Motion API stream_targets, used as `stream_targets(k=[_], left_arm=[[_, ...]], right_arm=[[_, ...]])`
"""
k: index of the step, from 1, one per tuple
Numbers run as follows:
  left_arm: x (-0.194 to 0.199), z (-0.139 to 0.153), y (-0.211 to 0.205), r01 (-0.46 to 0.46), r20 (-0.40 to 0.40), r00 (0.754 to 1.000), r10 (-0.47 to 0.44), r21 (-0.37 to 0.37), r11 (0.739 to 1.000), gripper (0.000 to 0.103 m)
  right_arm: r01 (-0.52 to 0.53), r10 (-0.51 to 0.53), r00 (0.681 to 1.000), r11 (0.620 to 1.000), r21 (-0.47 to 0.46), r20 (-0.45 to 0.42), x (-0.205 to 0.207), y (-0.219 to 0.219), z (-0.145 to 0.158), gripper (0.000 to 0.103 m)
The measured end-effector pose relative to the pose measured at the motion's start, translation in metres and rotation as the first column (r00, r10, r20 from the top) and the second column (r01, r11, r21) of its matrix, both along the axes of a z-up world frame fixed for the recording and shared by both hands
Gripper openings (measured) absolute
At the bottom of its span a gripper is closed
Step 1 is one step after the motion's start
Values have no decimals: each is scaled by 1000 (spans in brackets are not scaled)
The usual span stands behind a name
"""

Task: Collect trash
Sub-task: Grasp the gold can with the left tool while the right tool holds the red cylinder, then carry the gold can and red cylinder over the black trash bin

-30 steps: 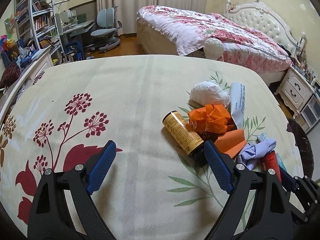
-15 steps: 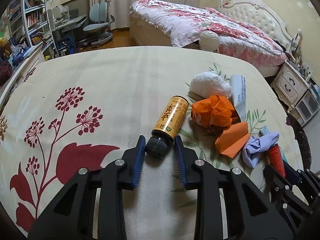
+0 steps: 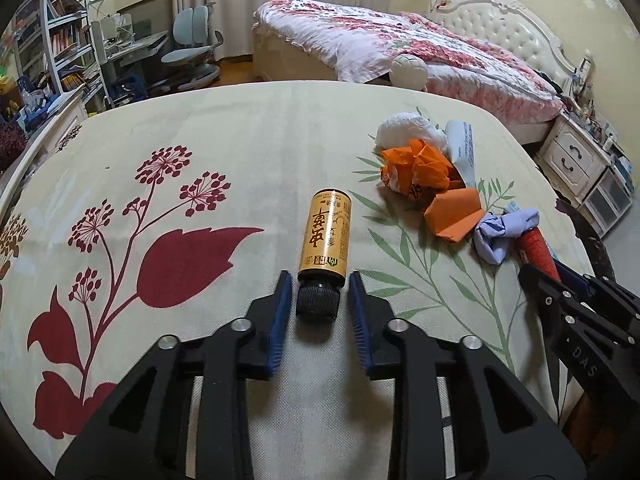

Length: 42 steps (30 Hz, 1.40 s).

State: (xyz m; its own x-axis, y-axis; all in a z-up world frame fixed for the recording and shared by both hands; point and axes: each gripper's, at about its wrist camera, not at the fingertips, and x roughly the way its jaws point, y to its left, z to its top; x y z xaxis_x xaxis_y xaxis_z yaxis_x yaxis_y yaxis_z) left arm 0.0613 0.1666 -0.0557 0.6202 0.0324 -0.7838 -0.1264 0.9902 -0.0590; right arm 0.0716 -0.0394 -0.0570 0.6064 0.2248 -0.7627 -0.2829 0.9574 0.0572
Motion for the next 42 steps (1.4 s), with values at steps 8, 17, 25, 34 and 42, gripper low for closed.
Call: stream_targets(k=[8,17,25,34,42], left_arm=[[18,-3,2,16,-12,1000,-16,7,1000,55],[11,-2,-5,55,19,998,-56,24,998,23],[-1,2,-7,55,43,998,-56,15,998,23],[-18,10,-16,64,82,995,-63,-7,998,23],[-27,22,-40,104,128,986,-103,-3,995,23]], right_arm=[[0,0,1000,1000,-1,0,-1,0,0,25],[6,-6,1000,1000,7,2,3,-3,1,25],[0,0,1000,1000,21,9,-10,-1,2,25],[7,-8,999,1000,25,32,-25,-4,9,25],[64,-67,995,997,40,79,-31,-28,30,25]])
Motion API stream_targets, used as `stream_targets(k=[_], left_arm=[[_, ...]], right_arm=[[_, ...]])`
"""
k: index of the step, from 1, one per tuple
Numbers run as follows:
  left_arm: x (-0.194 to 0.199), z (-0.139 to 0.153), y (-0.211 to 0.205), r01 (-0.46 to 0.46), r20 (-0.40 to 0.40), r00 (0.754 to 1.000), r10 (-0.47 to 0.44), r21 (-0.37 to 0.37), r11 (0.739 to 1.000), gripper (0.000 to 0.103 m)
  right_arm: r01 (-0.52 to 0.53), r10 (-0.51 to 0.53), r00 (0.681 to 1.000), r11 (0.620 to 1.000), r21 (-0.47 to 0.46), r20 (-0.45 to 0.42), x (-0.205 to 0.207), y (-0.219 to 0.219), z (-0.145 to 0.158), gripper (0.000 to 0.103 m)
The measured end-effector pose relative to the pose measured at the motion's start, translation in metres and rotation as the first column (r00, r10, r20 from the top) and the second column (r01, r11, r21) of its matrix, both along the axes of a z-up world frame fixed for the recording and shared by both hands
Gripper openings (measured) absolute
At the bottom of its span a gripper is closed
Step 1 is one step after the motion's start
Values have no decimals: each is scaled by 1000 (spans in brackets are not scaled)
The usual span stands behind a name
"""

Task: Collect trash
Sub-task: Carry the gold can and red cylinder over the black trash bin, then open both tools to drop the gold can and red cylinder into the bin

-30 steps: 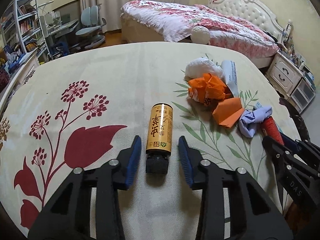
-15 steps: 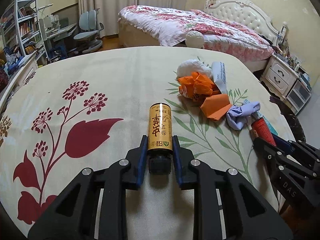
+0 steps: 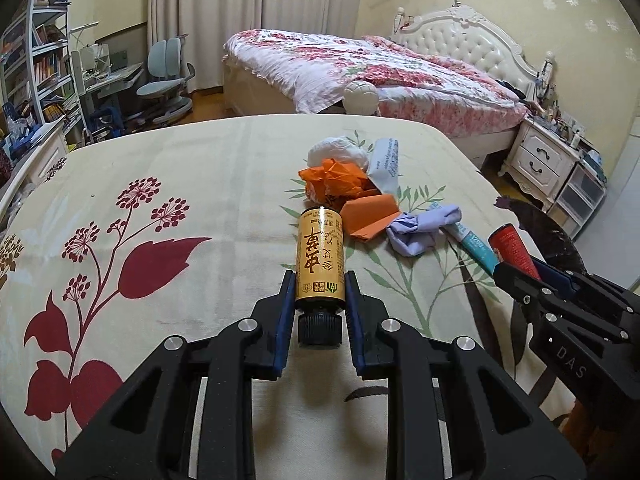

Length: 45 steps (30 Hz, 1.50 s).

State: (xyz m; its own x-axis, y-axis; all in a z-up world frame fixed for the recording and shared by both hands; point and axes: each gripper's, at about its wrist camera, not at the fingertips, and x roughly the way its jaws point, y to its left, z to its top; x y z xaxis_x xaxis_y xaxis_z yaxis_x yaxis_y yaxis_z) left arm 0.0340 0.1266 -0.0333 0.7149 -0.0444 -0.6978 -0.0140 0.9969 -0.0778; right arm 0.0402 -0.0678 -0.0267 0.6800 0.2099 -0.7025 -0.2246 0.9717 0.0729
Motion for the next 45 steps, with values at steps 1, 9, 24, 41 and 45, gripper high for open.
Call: stream_targets(k=[1,9,24,41,45], left_arm=[[0,2,-4,7,5,1000,-7,-3,1000,23],[4,13,-49,97,49,994,-96,-11,995,23],[39,26,-162,274,97,957,-274,16,962,23],[91,5,-244,333,32,941,-336,86,939,23],[101,1,-255,340,20,939,-343,98,935,23]], right_arm=[[10,-10,1000,1000,1,7,0,-5,3,25],[122,-121,990,993,-9,67,-5,-50,25,25],[338,-334,934,941,-19,124,6,-152,35,25],[392,-390,916,920,-3,96,39,-200,14,25],[406,-405,910,914,5,85,43,-210,11,25]])
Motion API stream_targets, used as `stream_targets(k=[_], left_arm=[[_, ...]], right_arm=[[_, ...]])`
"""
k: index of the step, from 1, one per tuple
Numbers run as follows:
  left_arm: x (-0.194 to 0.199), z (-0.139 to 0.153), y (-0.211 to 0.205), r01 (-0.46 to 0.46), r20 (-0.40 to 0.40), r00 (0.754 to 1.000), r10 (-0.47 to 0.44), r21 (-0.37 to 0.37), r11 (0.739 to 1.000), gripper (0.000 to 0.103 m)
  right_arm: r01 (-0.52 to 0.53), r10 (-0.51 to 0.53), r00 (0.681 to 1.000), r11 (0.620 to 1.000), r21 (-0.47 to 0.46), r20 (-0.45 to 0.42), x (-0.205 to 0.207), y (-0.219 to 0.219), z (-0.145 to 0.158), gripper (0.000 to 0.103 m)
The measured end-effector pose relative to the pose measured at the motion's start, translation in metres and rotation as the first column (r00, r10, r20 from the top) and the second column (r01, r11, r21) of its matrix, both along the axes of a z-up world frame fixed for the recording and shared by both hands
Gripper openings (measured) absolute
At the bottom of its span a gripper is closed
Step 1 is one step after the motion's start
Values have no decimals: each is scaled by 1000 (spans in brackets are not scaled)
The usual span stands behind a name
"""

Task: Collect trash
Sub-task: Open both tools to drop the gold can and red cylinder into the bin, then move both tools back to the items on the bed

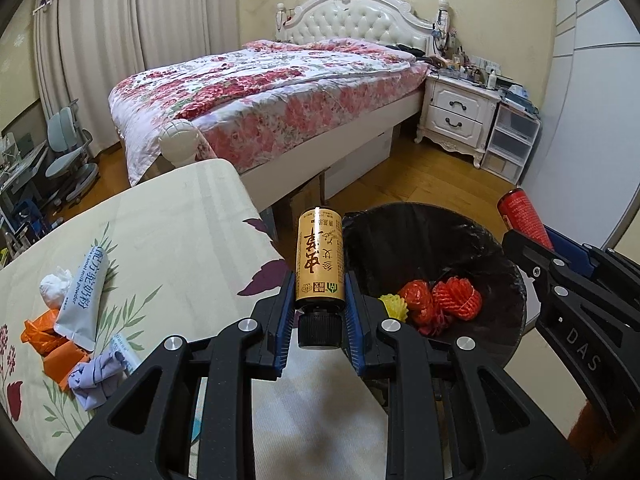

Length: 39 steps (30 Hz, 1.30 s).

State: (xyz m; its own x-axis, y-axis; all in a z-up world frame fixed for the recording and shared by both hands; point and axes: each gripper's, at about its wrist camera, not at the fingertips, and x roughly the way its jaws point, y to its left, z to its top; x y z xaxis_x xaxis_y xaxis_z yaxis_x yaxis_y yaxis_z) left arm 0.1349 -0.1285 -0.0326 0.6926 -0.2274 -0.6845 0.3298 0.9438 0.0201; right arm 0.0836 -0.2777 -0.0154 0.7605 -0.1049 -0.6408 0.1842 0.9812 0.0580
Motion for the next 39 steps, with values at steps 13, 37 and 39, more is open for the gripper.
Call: stream_targets(k=[13,37,39], left_arm=[[15,-3,-19,10,15,1000,-10,36,999,28],[-3,10,25,-108,87,991,100,93,990,86],[-7,11,36,-126,90,989,117,99,987,86]], right_arm=[[39,-39,999,999,14,-20,6,-19,-8,25],[61,-60,998,998,-30,23,-9,0,1,75],[44,-44,999,999,-24,20,-11,9,1,75]])
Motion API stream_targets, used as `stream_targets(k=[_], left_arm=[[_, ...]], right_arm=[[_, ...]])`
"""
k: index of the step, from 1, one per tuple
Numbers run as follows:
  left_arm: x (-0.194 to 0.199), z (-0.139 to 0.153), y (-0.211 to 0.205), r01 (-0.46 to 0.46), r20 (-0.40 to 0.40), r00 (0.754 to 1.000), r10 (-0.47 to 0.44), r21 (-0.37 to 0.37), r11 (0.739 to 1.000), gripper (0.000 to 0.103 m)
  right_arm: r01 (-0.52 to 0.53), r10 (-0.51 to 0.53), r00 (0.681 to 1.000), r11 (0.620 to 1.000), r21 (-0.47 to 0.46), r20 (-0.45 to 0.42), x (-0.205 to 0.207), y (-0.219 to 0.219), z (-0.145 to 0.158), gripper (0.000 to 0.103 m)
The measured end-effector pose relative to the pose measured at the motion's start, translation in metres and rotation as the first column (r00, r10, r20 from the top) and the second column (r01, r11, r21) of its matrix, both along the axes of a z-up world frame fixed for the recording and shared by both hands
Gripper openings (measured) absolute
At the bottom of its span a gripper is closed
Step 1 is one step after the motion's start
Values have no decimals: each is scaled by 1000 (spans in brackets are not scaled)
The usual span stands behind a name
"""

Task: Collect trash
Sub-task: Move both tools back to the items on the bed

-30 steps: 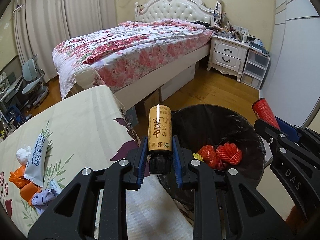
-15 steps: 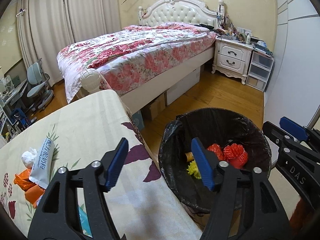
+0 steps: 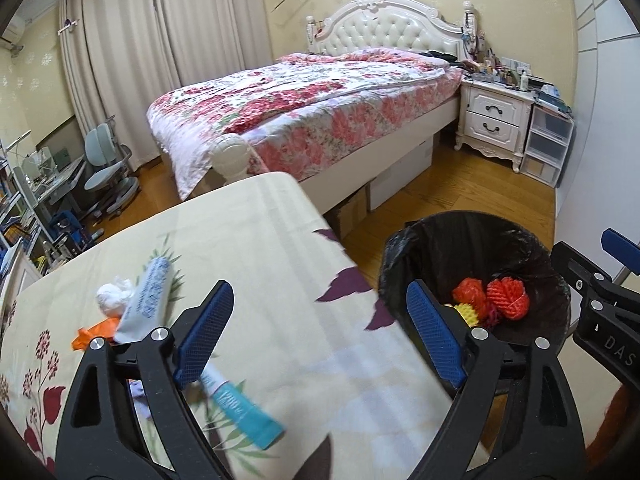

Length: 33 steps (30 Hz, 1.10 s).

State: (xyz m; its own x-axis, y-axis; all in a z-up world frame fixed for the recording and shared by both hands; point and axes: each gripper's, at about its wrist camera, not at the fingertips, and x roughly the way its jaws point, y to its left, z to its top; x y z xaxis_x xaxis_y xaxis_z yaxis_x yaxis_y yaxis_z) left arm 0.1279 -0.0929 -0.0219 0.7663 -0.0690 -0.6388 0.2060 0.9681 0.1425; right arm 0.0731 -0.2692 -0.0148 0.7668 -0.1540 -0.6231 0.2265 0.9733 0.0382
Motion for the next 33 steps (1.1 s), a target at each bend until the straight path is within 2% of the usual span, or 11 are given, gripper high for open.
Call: stream_targets(k=[14,19,24,26,32,33], left_arm=[[-17,-12,90,-139,-23,990,141,47,989,85],[-8,-25,109,-144,-106,984,145,22,989,60],[-8,-33,117,-136,-149,979,137,14,991,52],[-11,-33,117,-127,-146,981,128,18,992,41],[-25,-32,122,-109,-130,986,108,-5,994,40],[-29,-31,125,-112,-127,986,109,-10,994,35]], right_arm=[[-155,157,986,987,47,-47,-1,71,-13,75],[-182,185,981,982,50,-53,-3,86,-15,75],[-200,203,977,978,53,-61,-5,93,-16,75],[-204,208,976,977,54,-63,-6,97,-17,75],[-217,221,973,974,61,-69,-9,105,-20,75],[-221,226,972,973,63,-71,-9,106,-21,75]])
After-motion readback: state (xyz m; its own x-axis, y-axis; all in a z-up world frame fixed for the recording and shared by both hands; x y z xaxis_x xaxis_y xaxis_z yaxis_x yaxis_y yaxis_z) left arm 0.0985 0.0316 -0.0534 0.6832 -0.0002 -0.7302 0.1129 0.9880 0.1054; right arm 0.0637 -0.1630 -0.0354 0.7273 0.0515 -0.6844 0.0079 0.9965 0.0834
